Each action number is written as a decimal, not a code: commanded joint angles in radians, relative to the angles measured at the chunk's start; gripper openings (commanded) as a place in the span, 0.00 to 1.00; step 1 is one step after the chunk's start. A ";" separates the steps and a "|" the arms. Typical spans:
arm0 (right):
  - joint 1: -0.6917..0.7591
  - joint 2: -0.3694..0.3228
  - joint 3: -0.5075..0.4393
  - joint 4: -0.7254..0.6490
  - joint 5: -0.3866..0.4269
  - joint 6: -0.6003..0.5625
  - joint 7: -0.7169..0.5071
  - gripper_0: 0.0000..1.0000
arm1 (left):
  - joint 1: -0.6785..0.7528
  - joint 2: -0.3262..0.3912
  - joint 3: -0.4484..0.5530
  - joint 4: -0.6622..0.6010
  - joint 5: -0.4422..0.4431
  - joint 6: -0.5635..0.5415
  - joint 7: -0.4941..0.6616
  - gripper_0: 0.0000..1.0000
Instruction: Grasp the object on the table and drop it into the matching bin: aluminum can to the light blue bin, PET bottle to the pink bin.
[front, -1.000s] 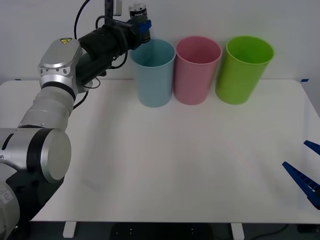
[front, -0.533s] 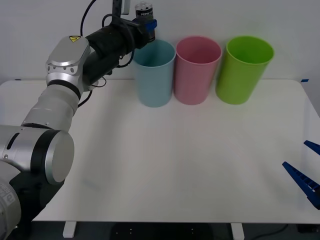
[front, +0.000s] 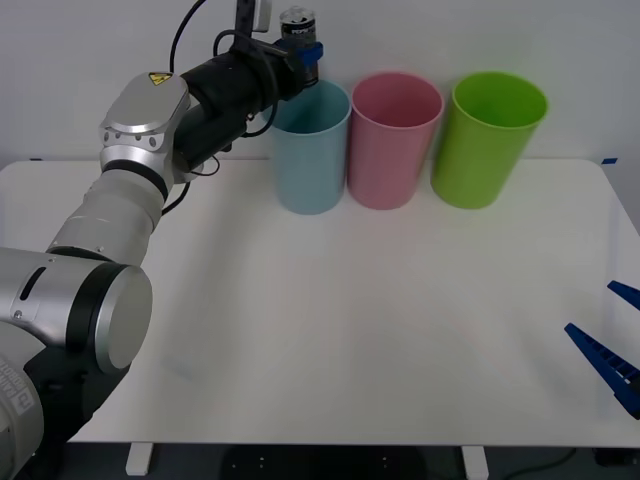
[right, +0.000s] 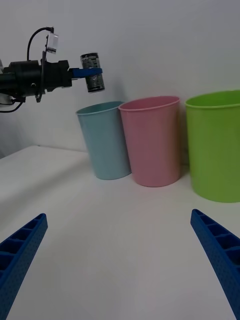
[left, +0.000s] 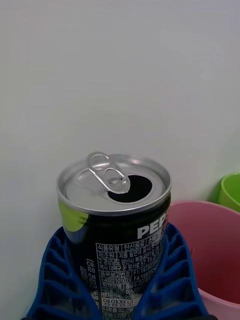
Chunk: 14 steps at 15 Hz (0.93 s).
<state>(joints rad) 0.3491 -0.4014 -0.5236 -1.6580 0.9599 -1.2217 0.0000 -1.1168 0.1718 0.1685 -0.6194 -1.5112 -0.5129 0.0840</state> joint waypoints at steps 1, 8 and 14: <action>0.000 0.000 0.000 0.000 0.000 0.000 0.000 1.00 | 0.000 0.000 0.000 -0.002 0.003 -0.001 -0.004 0.75; 0.000 0.000 0.000 0.000 0.000 0.000 0.000 1.00 | 0.003 0.002 0.000 -0.005 0.020 -0.007 -0.001 1.00; 0.000 0.000 0.000 0.000 0.000 0.000 0.000 1.00 | 0.048 0.069 -0.001 -0.011 0.151 -0.136 -0.018 1.00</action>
<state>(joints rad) 0.3491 -0.4014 -0.5236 -1.6580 0.9599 -1.2217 0.0000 -1.0774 0.2280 0.1682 -0.6271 -1.3786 -0.6282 0.0685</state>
